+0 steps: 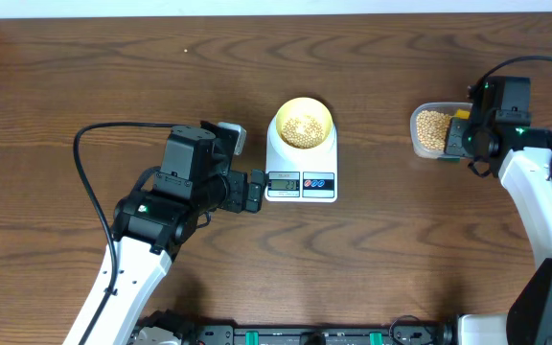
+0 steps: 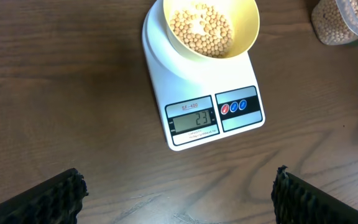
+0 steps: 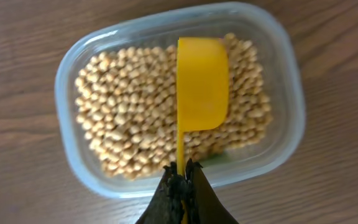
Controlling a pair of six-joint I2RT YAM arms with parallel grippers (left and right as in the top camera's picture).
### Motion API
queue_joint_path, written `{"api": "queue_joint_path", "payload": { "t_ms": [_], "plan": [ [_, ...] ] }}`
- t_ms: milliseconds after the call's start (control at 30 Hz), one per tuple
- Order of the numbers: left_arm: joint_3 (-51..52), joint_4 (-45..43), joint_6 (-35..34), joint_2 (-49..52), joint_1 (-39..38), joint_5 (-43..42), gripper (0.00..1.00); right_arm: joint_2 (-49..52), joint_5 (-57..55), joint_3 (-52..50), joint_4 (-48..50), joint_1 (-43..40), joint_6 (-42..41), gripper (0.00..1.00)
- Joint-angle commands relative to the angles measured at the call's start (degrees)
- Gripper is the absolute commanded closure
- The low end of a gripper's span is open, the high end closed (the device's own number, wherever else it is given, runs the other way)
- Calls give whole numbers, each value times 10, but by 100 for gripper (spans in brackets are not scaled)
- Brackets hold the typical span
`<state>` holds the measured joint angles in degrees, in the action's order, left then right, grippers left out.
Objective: Scoop item into bowl and weigh 50g on scale
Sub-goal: 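Move the empty scoop right back over the soybean tub, then dip the scoop into the soybean tub and lift it with the right gripper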
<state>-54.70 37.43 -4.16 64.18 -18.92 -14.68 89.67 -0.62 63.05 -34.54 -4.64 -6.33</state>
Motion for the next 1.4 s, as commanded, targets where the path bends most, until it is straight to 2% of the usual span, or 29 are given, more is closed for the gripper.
{"api": "queue_joint_path", "payload": {
  "t_ms": [0,367,933,1200,1367],
  "plan": [
    [2,0,9,-2,-1,4,2,3,50,7,-9,0,-10,99],
    [2,0,9,-2,-1,4,2,3,133,6,-17,-35,-33,99],
    [2,0,9,-2,-1,4,2,3,347,-1,-24,-146,-33,99],
    [2,0,9,-2,-1,4,2,3,358,-33,-16,-165,-48,99],
    [2,0,9,-2,-1,4,2,3,387,-70,24,-178,-70,99]
  ]
}}
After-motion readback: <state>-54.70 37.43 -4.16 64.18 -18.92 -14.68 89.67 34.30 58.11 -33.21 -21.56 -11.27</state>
